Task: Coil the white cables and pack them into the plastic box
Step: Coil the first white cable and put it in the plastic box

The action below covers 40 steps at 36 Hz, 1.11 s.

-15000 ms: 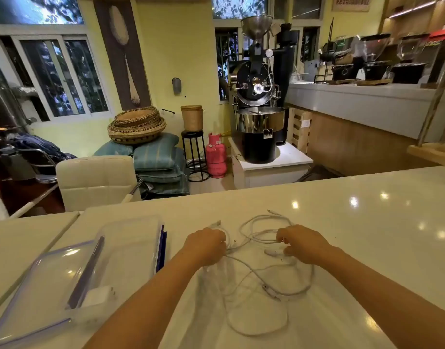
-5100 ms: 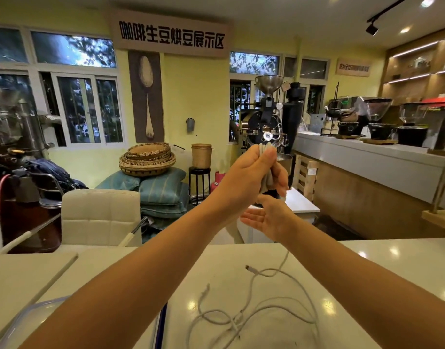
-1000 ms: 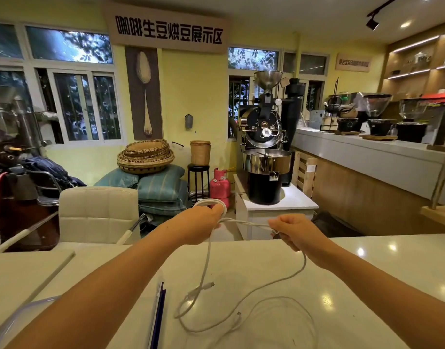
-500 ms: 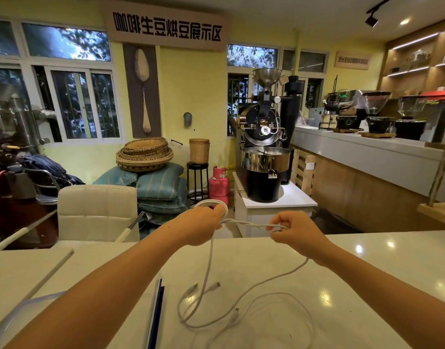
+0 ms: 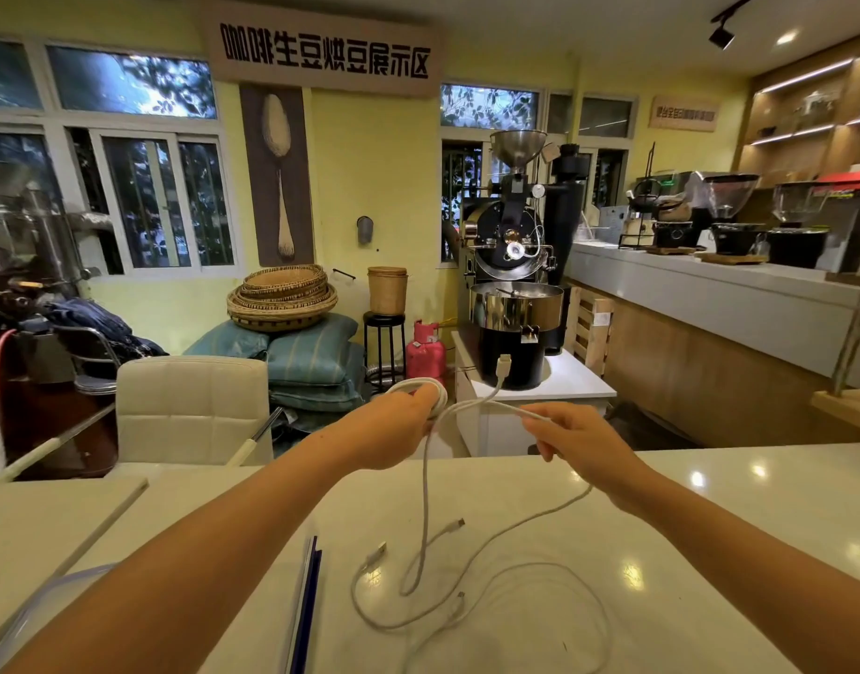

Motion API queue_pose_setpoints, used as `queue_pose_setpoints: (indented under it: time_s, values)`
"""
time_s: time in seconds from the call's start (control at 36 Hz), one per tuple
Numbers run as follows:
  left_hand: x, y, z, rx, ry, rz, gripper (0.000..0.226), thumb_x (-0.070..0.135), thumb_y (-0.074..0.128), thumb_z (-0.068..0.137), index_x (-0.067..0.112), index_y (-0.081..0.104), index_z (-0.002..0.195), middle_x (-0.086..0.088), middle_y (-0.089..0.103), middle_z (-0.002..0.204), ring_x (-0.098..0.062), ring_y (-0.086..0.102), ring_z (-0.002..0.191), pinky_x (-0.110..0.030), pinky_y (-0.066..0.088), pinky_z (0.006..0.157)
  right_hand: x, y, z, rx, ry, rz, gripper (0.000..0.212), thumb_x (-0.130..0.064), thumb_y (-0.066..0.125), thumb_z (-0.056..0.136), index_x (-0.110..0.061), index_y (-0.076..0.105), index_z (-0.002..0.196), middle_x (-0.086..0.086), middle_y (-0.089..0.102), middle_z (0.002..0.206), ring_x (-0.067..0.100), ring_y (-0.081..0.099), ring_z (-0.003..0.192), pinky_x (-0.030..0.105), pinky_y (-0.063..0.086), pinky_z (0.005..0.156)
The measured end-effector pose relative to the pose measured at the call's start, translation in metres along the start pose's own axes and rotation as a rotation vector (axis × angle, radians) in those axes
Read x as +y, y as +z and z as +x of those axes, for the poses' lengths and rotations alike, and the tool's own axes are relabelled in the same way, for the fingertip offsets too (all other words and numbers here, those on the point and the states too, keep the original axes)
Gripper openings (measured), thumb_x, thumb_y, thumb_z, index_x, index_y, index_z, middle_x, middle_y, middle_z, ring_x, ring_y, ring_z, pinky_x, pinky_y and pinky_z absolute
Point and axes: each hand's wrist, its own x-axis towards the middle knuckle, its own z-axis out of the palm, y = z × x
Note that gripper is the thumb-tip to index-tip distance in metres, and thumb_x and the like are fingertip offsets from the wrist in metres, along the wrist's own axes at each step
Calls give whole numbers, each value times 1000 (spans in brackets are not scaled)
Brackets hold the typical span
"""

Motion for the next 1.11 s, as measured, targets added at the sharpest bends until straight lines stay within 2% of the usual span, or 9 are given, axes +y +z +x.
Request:
queue_pose_setpoints:
  time_s: [0.08, 0.19, 0.47, 0.56, 0.64, 0.75, 0.92, 1.0, 1.11]
  values:
    - [5, -3, -5, -51, 17, 104, 11, 4, 39, 91, 14, 35, 92, -10, 49, 90, -14, 41, 70, -23, 31, 62, -3, -6, 0, -20, 46, 76, 27, -22, 49, 91, -4, 68, 86, 1, 47, 55, 9, 39, 53, 19, 33, 56]
    - [8, 2, -9, -127, 26, 296, 29, -1, 39, 90, 6, 40, 117, -15, 60, 103, -19, 44, 74, -27, 34, 65, -8, -13, 0, -111, 36, 187, 20, -21, 49, 90, -19, 67, 81, -4, 39, 48, 5, 32, 44, 16, 26, 45]
    - [2, -2, -2, -8, -76, 369, 32, 0, 38, 91, -2, 34, 122, -18, 62, 106, -30, 61, 92, -30, 35, 63, -12, -18, -13, -409, 23, 133, 24, -34, 54, 79, -21, 72, 69, -4, 34, 48, 7, 28, 45, 18, 23, 46]
    - [3, -10, 1, 85, -140, 144, 24, 8, 33, 94, -2, 41, 115, -18, 58, 103, -34, 56, 91, -35, 36, 70, -5, -11, -15, -451, 61, -29, 28, -25, 50, 90, -22, 70, 72, -2, 38, 51, 8, 31, 47, 19, 28, 49]
    - [13, -19, 2, 137, -133, -194, 11, 16, 35, 96, 12, 40, 87, 0, 44, 75, -14, 41, 64, -26, 32, 67, 0, -2, -15, -436, 87, -234, 26, -24, 47, 93, -15, 69, 83, -3, 49, 56, 6, 41, 48, 16, 37, 55]
    - [29, -29, -2, 165, -104, -542, 31, 18, 38, 96, 19, 32, 66, 0, 36, 64, -11, 32, 55, -23, 29, 53, -3, 0, -10, -265, 13, -369, 18, -23, 46, 93, -19, 59, 104, -7, 57, 80, 8, 56, 76, 18, 45, 73]
    - [37, -32, -7, 94, -81, -982, 22, 16, 38, 96, 14, 41, 74, 1, 37, 56, -8, 35, 46, -23, 34, 52, -44, -8, -7, 223, -551, -272, 48, 0, 48, 89, -19, 37, 132, -10, 40, 117, -6, 53, 81, -3, 41, 78]
    - [41, -35, -10, 5, -46, -1138, 16, 15, 37, 96, 12, 43, 82, 1, 35, 57, -6, 34, 45, -18, 34, 48, -55, -16, 5, 244, -747, -331, 59, -3, 47, 83, -30, 33, 133, -4, 27, 134, 3, 54, 97, -8, 35, 84]
    - [44, -40, -15, -117, 30, -1280, 24, 17, 34, 96, 12, 45, 75, 4, 36, 50, -5, 33, 41, -14, 33, 41, -68, -21, 14, 204, -817, -414, 45, -13, 51, 84, -19, 46, 129, 12, 41, 140, 19, 47, 117, 20, 46, 94]
